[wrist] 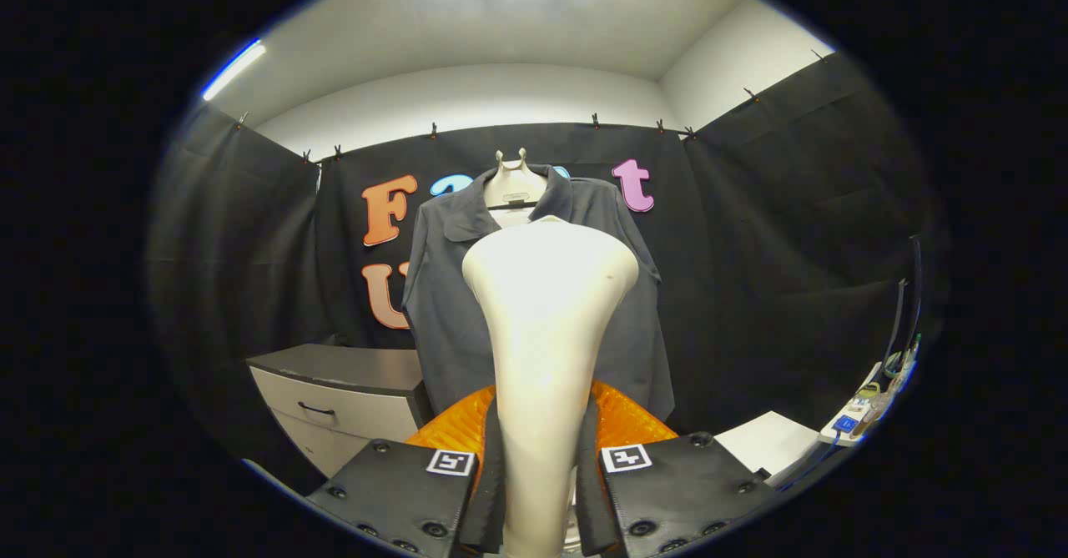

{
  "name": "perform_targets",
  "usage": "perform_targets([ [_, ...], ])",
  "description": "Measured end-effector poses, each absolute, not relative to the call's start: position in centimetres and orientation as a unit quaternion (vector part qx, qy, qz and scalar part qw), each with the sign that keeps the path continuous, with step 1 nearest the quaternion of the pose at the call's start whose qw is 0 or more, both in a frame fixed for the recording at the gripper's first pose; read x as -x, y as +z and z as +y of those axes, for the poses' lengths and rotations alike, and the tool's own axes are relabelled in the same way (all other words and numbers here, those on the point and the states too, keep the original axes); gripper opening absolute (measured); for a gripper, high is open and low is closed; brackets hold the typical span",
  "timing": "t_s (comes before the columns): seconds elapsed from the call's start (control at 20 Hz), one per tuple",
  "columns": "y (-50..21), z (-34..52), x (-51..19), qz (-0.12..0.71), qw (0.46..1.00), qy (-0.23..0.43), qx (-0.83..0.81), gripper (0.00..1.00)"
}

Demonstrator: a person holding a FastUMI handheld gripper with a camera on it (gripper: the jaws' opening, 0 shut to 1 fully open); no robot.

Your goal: Iron the clothes twice with a garment steamer, once on the left side and once on the right side.

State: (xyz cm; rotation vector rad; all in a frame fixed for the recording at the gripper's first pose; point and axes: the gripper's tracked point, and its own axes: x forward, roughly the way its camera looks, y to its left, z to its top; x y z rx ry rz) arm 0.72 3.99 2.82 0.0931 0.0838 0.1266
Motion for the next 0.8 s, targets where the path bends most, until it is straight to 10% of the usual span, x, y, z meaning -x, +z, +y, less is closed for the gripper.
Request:
perform_targets([
  [0.8, 5.2, 4.6, 1.9, 0.019, 0.996, 0.079, -0.038, 0.41],
])
